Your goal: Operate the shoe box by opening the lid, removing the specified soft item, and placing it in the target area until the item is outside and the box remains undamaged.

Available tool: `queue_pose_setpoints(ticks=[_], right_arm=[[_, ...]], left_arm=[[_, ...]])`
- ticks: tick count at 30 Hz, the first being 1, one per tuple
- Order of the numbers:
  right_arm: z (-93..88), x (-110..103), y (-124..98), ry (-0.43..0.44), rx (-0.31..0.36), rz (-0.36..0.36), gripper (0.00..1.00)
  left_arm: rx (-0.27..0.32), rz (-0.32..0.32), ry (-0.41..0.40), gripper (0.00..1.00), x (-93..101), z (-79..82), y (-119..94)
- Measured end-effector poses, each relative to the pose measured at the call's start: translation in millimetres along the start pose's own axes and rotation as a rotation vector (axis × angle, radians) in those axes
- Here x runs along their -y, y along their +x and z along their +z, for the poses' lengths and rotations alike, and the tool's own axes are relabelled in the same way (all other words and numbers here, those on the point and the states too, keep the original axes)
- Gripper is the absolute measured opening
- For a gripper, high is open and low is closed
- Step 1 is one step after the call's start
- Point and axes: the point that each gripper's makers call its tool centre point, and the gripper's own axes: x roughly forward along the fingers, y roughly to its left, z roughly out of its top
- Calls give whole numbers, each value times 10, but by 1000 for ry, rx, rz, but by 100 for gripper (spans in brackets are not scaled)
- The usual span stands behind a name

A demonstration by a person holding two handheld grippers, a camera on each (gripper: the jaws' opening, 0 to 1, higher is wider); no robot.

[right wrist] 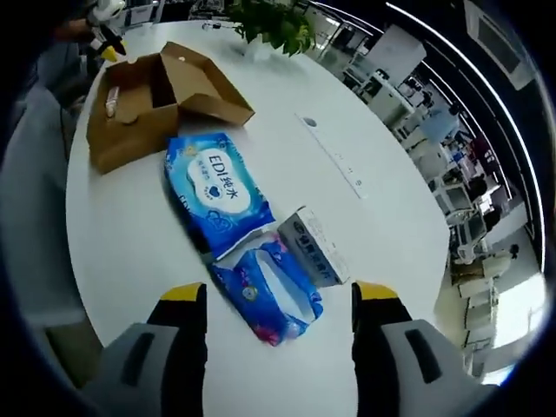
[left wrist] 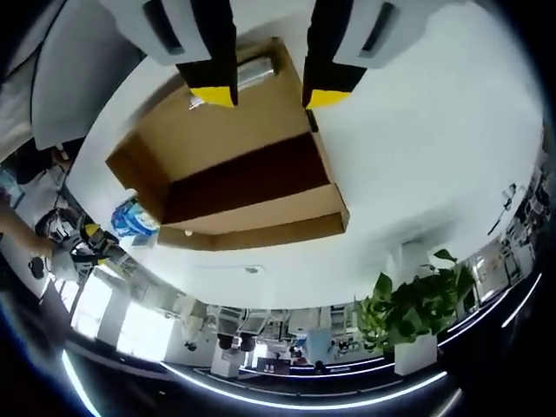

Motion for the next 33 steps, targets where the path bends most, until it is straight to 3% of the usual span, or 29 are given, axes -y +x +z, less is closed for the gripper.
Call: queue_pose_setpoints(ticks=[5, 15, 18, 21, 33], right_arm=[[114, -197, -132, 109, 76, -6, 69], [231, -472, -369, 242, 158, -49, 77], [383, -551, -496, 286, 244, -84, 77], [443, -658, -607, 316, 275, -96, 79], [415, -1101, -800, 407, 295, -66, 90]], left_arm=[[-37, -42, 71, 33, 65, 20, 33], [-83, -122, 199, 40, 139, 163, 146], [-93, -148, 246, 41, 165, 218, 181], [-103, -186, 283, 43, 186, 255, 201], [-179, -300, 450, 55, 269, 335, 326]])
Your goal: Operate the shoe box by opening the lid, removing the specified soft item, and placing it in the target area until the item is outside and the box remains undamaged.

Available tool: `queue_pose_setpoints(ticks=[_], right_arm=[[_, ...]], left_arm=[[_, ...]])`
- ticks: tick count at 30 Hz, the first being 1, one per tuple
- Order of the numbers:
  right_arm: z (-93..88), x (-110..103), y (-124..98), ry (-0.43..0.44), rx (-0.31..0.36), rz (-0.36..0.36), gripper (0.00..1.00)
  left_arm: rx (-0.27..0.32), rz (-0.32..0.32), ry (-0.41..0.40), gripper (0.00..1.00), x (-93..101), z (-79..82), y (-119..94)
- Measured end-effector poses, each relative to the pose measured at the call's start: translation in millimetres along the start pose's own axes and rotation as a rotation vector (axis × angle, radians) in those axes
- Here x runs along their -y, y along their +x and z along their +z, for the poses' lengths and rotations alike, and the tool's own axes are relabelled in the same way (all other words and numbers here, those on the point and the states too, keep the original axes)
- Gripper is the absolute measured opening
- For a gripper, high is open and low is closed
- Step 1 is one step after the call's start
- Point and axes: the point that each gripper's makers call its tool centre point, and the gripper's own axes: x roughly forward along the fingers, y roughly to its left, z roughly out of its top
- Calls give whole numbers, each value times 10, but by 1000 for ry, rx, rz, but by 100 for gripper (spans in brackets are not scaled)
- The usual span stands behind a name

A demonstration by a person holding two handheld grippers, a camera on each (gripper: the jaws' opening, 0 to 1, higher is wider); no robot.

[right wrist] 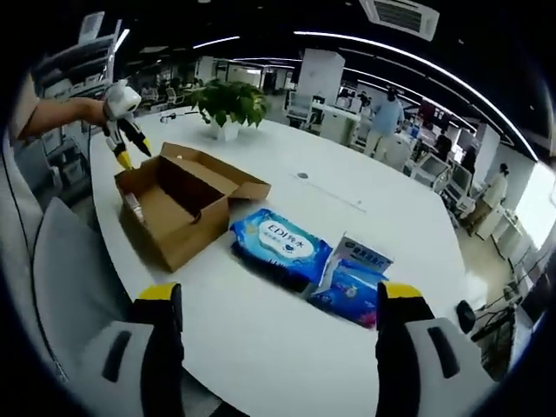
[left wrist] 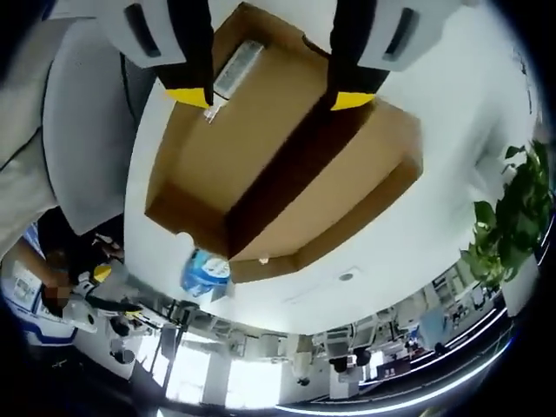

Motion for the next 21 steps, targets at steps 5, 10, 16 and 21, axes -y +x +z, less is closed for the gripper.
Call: queue_pose_setpoints(ticks=[5, 10, 16, 21], right_arm=[[-48, -61, -87, 39, 12, -11, 95], [-109, -99, -147, 90, 12, -13, 96], [-206, -129, -185, 110, -2, -21, 96], [-267, -120, -208, 107, -17, -26, 96]], left_arm=[[-45, -54, 93, 56, 24, -17, 89], [-95, -107, 169, 52, 84, -13, 215], [-148, -136, 269, 56, 105, -19, 313], [-251, -190, 320, 56, 141, -161, 404]])
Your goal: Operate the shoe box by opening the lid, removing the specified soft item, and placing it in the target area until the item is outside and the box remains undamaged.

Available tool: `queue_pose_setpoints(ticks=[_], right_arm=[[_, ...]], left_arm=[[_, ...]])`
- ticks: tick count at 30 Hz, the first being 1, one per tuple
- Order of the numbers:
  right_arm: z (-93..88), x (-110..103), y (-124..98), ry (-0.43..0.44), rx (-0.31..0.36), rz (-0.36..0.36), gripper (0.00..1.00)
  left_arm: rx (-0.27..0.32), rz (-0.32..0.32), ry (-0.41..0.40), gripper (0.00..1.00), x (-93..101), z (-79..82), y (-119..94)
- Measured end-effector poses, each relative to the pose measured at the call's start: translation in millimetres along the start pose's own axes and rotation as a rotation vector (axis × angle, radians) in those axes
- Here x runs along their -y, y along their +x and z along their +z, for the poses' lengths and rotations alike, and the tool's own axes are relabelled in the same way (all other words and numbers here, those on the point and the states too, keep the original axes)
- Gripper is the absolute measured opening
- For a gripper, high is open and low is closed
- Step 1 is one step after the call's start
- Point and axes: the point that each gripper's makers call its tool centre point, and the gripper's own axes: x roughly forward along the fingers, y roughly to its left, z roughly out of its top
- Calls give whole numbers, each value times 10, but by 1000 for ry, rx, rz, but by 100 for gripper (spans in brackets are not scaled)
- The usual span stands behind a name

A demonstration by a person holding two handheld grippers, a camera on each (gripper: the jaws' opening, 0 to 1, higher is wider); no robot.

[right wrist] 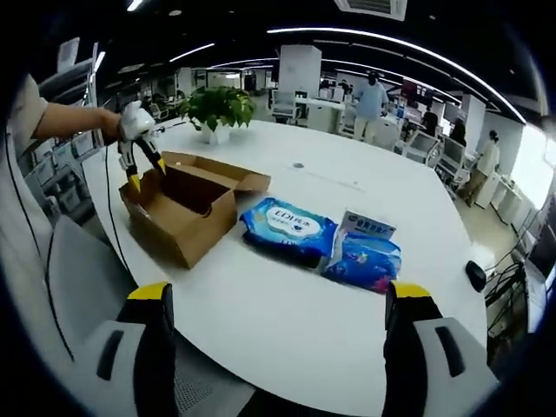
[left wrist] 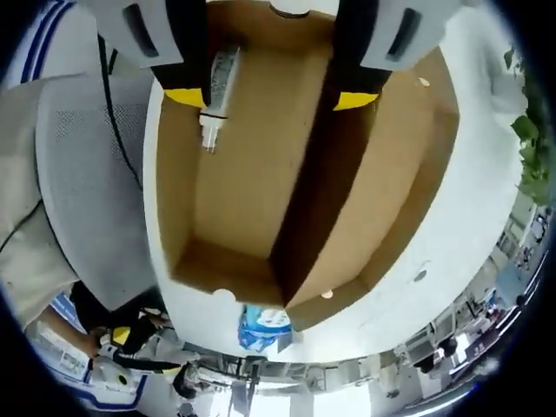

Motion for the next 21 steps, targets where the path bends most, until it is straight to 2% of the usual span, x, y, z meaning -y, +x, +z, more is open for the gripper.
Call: queue_pose_setpoints(ticks=[7, 14, 21], right_arm=[[-37, 30, -48, 6, 0, -22, 96], [-167, -17, -19, 14, -32, -23, 96], [-151, -31, -24, 12, -32, -24, 96]], left_arm=[[-84, -46, 74, 56, 21, -42, 134], [-125, -96, 140, 55, 92, -86, 217], [-102, -99, 150, 55, 85, -8, 154]])
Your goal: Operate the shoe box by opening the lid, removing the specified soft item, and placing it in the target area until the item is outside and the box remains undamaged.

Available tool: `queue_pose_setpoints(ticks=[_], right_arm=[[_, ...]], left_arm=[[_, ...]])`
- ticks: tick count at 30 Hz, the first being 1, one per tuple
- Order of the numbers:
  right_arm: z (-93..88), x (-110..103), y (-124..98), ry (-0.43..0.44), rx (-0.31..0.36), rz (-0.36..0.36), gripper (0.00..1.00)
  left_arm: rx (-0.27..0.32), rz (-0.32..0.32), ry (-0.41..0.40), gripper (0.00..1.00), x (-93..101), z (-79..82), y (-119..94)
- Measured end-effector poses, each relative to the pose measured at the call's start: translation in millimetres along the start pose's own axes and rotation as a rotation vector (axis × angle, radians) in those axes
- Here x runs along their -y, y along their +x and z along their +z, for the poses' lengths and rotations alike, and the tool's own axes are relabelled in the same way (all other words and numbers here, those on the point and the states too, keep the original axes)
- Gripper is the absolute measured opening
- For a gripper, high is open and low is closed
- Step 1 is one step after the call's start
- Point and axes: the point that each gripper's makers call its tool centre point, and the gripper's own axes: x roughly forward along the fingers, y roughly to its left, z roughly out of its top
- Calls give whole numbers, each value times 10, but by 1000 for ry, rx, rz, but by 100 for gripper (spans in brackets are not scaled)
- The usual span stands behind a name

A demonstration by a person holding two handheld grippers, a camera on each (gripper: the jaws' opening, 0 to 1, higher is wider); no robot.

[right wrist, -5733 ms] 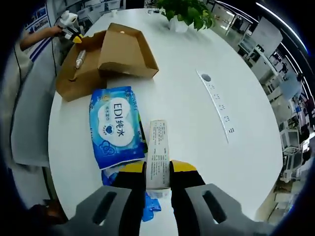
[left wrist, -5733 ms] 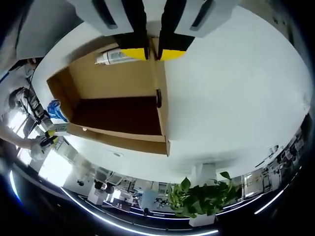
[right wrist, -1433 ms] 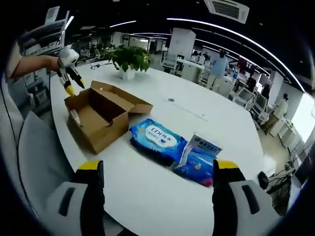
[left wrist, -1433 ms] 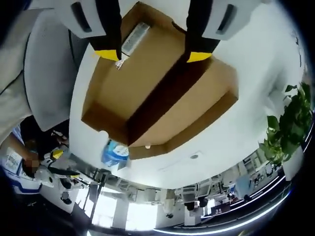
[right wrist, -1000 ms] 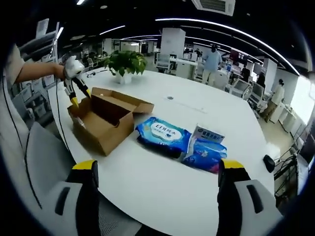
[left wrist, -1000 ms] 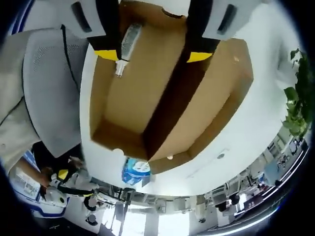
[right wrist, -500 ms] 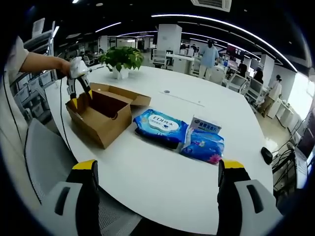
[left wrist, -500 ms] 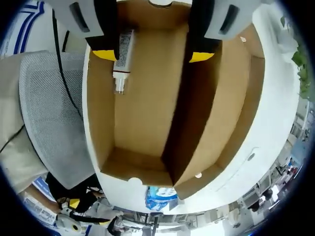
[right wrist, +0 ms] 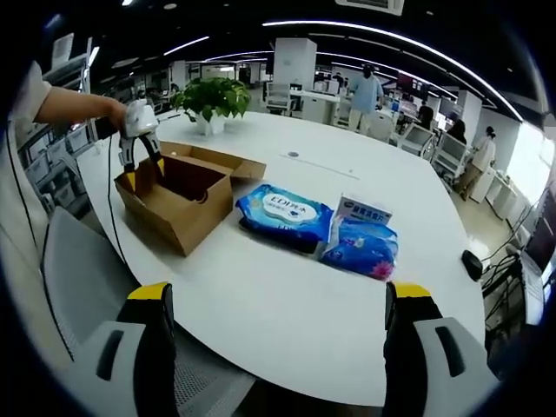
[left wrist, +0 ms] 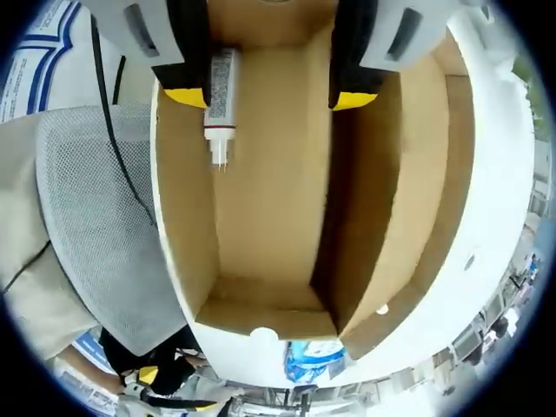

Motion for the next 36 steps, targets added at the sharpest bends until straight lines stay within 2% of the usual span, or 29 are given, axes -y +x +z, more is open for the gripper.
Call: queue_pose_setpoints(ticks=[7, 15, 21, 30, 36], right_arm=[[9, -9, -8, 1, 7, -2, 96], [-58, -21, -11, 16, -3, -1, 96], [-52, 5, -20, 23, -1, -9, 96], [-74, -5, -21, 26, -4, -9, 96], [-59, -51, 18, 21, 0, 0, 96]], left_arm=[[-29, -31, 23, 54, 93, -44, 103], [-57, -71, 25, 52, 188, -127, 243], [-51, -82, 25, 50, 222, -126, 327], [-48, -57, 24, 46, 225, -217, 435], [-43, -31, 12, 38, 218, -258, 497]])
